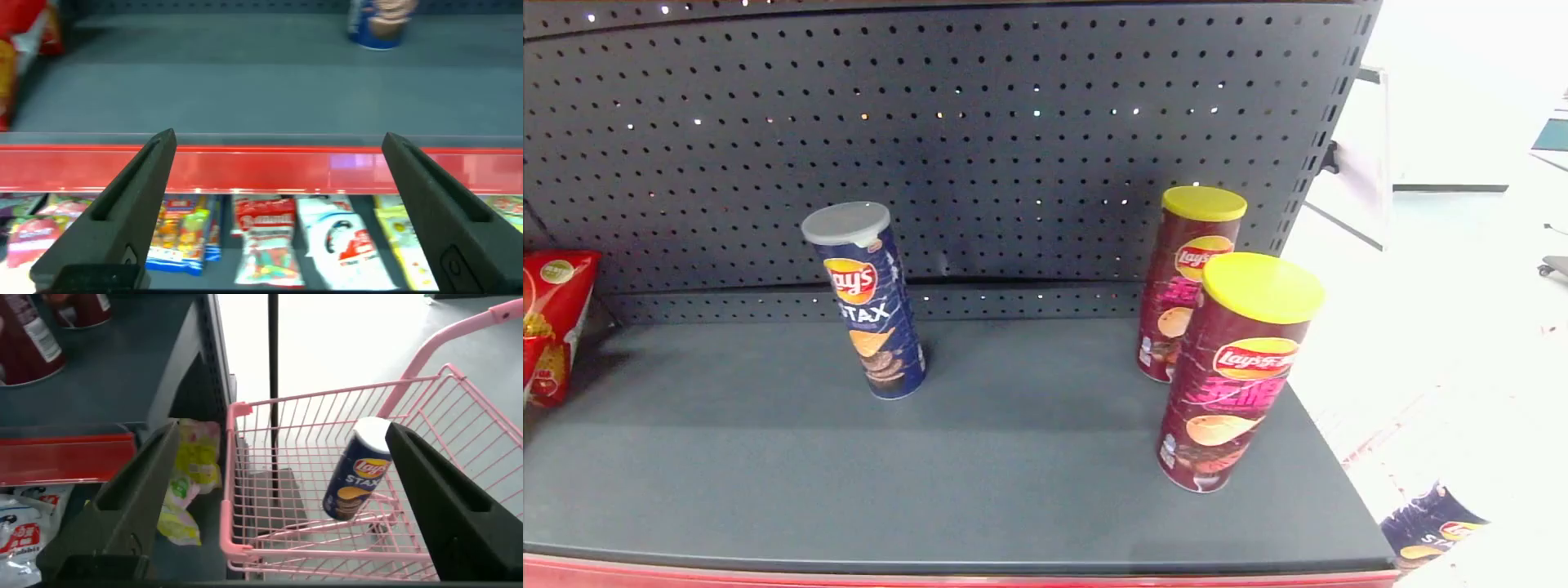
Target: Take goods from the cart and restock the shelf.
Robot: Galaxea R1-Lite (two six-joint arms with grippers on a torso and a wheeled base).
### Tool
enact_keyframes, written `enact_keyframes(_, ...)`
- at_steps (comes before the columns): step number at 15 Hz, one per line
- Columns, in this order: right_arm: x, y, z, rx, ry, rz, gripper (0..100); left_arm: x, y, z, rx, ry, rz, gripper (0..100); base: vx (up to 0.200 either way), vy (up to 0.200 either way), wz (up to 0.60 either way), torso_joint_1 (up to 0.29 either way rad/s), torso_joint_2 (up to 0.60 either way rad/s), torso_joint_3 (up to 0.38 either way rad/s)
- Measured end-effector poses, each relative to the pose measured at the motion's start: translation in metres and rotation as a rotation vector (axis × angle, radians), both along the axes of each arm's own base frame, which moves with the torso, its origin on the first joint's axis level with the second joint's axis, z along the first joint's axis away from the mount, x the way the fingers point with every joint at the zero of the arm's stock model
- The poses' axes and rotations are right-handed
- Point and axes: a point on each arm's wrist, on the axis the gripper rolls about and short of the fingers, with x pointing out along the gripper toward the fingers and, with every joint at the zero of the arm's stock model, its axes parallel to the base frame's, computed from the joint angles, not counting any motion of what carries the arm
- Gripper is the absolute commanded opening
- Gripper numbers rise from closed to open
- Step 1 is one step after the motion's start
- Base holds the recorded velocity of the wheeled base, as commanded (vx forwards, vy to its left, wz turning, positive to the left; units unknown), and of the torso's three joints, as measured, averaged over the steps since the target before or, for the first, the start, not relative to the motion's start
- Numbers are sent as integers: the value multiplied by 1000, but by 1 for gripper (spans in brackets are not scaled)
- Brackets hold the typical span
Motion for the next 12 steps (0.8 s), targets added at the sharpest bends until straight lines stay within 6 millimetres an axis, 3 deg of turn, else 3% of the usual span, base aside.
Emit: enact_keyframes(12,0,0,0,0,0,0,100,0,0,0,-1,0,0,100,0,-200,0,2,2,3)
